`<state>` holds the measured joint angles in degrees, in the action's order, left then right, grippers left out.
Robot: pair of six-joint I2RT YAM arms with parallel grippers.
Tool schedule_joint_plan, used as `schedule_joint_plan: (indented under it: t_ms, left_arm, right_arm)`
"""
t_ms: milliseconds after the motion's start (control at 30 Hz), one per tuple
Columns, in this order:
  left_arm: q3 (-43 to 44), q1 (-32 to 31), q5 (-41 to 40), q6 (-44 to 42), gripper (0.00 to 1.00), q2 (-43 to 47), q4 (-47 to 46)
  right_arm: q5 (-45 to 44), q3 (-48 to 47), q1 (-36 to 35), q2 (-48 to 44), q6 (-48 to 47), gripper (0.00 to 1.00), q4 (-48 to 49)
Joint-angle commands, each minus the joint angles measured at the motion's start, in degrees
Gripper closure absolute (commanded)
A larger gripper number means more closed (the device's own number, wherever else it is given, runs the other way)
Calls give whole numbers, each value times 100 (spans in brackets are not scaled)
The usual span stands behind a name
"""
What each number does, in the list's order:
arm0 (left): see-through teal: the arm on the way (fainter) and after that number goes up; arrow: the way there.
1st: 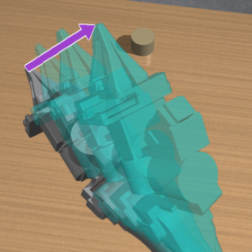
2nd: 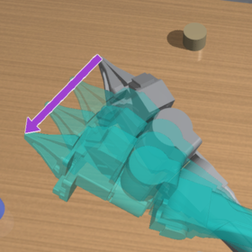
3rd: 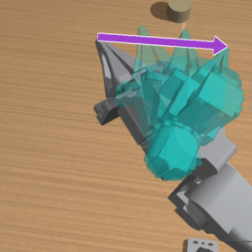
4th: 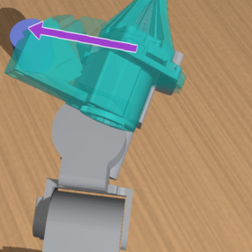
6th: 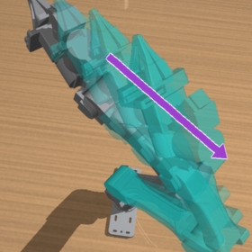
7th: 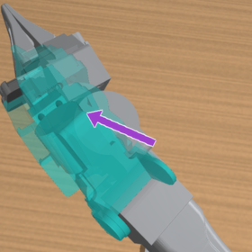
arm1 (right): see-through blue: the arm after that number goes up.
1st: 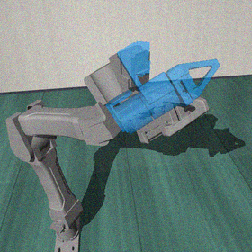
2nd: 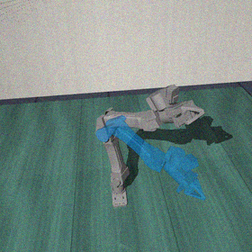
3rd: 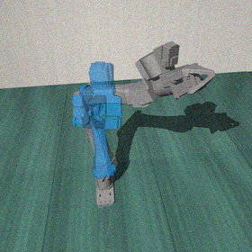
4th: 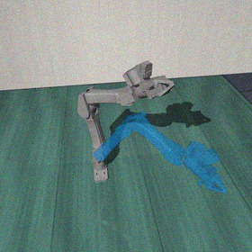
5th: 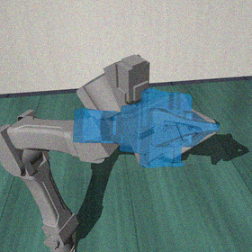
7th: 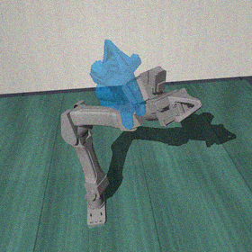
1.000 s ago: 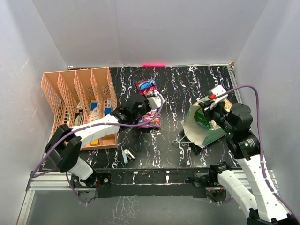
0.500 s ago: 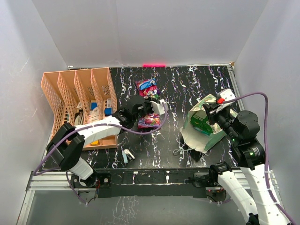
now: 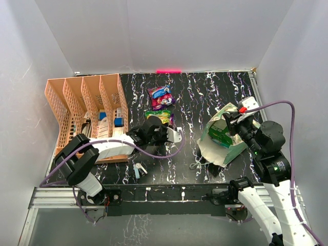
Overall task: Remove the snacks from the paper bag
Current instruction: Place the snack at the center of the board.
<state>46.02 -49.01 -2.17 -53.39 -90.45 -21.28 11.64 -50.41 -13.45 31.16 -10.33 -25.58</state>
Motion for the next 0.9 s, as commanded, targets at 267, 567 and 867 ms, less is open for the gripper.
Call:
schedule_joint_plan:
  t_ms: [267,567,867]
  left_arm:
    - [14,-125,782,-312,100,-508,-32]
    - [41,-125,805,97,79,-213,454]
    - [385,-12,1694,1757,21,1525,1476]
  right_arm:
    - [-178,-275,-12,-133,-13,93,274]
    - [-207,-201,-17,-227,-9,93,251]
    - [-178,-307,-14,-228,117,93,195]
